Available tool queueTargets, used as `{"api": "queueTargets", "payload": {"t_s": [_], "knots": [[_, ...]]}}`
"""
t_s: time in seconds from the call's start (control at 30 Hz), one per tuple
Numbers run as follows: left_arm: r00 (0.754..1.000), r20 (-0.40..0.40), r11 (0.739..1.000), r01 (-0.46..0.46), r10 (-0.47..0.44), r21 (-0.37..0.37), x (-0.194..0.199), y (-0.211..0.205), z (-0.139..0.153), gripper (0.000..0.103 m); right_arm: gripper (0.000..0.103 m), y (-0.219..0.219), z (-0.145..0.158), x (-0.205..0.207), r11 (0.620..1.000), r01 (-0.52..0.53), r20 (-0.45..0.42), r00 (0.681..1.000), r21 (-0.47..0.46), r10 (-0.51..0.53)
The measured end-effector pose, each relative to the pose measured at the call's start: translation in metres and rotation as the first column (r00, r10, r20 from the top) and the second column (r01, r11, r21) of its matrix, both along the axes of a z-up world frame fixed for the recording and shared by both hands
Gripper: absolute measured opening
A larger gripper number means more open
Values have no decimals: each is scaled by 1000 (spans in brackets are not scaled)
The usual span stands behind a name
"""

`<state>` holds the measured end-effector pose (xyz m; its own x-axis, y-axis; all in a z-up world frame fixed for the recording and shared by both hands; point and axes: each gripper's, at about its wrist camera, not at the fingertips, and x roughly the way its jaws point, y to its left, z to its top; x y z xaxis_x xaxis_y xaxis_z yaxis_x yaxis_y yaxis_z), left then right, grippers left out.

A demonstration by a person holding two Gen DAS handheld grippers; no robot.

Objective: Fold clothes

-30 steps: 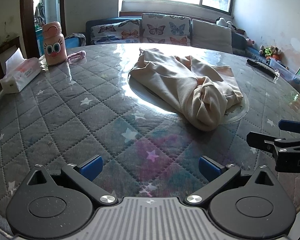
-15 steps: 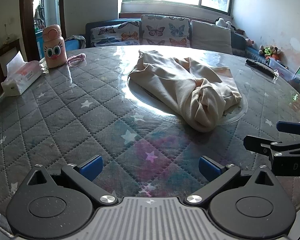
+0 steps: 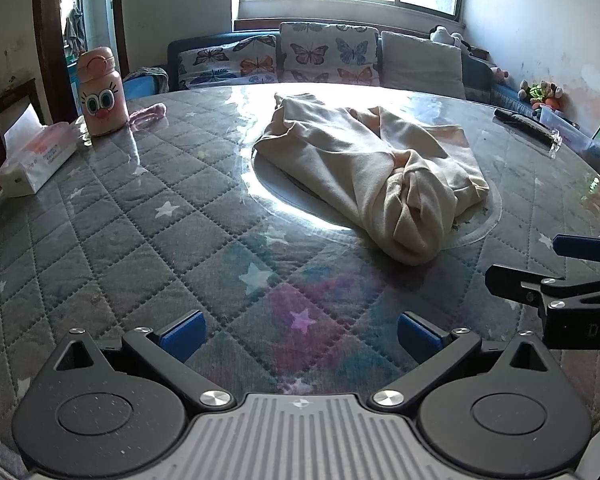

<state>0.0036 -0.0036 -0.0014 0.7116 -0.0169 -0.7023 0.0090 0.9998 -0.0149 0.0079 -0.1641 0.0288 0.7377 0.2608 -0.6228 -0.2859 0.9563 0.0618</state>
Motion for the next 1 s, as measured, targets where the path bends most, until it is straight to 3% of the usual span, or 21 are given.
{"api": "queueTargets", "payload": {"t_s": [0.5,0.7,1.0], "knots": [[1000,24,1000,0,0,23,42,5,15,103,103,-6,13,37,1000,-1,-12,1000,2,2],[999,51,999,6,-8,39,69,2,24,102,103,-18,26,72,999,29,-10,1000,34,-29],[996,80,998,45,-48,40,107,-4,37,84,84,-30,33,147,994,66,-52,997,92,-62]]}}
